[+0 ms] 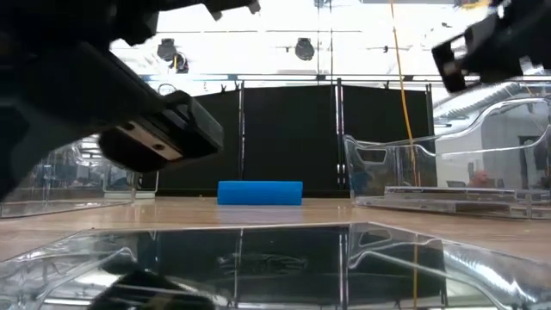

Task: Pick & place jewel cases by type
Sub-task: Put the black CD case into the right transparent bin

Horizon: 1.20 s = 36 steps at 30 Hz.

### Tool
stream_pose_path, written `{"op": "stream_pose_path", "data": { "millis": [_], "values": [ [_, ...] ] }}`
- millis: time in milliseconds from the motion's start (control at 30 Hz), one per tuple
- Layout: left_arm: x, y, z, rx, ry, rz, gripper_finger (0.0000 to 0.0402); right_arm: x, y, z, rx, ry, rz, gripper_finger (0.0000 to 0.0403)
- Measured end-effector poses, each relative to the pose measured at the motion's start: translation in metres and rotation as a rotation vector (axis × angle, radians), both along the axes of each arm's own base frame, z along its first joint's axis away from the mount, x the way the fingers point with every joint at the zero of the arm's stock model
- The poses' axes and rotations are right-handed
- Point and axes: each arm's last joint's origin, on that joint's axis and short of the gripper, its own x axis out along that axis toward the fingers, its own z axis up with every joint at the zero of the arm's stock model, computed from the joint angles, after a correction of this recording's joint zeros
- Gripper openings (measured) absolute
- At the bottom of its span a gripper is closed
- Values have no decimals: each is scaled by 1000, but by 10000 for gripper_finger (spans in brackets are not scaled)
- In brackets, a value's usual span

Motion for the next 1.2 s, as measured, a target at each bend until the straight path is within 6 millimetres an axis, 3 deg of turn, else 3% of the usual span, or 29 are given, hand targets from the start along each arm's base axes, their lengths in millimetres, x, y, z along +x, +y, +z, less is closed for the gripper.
{"op": "stream_pose_path", "data": {
  "millis": [100,367,633,900,1033,1200],
  "values": [
    [9,8,-1,-4,-49,-9,7,6,6,-18,1,86,2,100],
    [28,28,-1,20,-162,19,7,28,27,-40,-27,249,57,100],
    [33,36,-1,53,-202,5,8,43,37,-19,-149,333,24,100],
    [33,36,-1,65,-203,-1,6,33,37,3,-226,262,17,98],
    [33,37,-1,75,-210,-26,6,25,50,7,-263,277,29,86],
    [33,38,-1,84,-218,-45,7,21,80,17,-323,296,53,58]
  ]
}}
